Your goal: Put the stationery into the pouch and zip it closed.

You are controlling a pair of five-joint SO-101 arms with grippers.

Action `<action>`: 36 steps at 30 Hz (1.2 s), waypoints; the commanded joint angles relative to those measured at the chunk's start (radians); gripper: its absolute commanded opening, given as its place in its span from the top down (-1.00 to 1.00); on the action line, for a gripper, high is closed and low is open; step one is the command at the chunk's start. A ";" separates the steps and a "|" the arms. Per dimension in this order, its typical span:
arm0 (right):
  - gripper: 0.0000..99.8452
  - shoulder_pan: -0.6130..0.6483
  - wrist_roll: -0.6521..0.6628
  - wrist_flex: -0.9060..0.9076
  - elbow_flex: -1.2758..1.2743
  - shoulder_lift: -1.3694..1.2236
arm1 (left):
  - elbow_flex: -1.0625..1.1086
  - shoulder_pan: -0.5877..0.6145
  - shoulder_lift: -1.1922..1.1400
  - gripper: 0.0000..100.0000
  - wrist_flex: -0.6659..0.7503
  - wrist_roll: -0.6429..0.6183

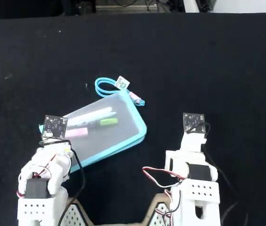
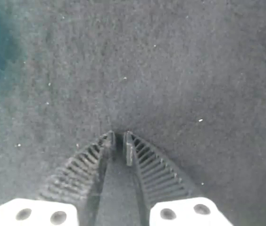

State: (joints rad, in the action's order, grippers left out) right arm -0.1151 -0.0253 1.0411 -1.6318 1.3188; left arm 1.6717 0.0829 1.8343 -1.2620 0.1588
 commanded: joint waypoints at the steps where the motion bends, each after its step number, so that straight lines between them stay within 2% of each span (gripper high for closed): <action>1: 0.93 0.003 -0.008 0.008 0.021 0.012 | -0.110 -0.035 -0.008 0.86 -0.051 0.003; 7: 0.93 0.003 -0.006 0.008 0.021 0.012 | -0.239 0.125 -0.008 0.86 -0.123 0.003; 11: 0.93 0.003 -0.006 0.008 0.021 0.012 | -0.274 0.254 -0.008 0.86 -0.123 0.003; 17: 0.93 0.003 -0.006 0.008 0.021 0.012 | -0.180 0.492 -0.008 0.86 -0.118 0.009; 20: 0.93 0.003 -0.006 0.008 0.021 0.012 | -0.110 0.608 -0.008 0.86 -0.023 0.009; 22: 0.93 0.003 -0.006 0.008 0.021 0.012 | -0.042 0.639 -0.008 0.85 0.038 0.005; 24: 0.93 0.003 -0.006 0.008 0.021 0.012 | 0.035 0.625 -0.009 0.86 0.092 0.005; 27: 0.93 0.005 -0.006 0.008 0.021 0.012 | 0.025 0.561 -0.008 0.86 0.069 0.005; 33: 0.93 0.005 -0.006 0.008 0.021 0.012 | 0.027 0.239 -0.009 0.86 0.064 0.000; 36: 0.93 0.005 -0.006 0.008 0.021 0.012 | 0.027 0.093 -0.009 0.86 0.068 -0.098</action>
State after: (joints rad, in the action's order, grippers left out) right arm -0.1151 -0.0253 1.0441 -1.6318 1.3218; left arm 1.6763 0.3698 1.8205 -1.2068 0.1588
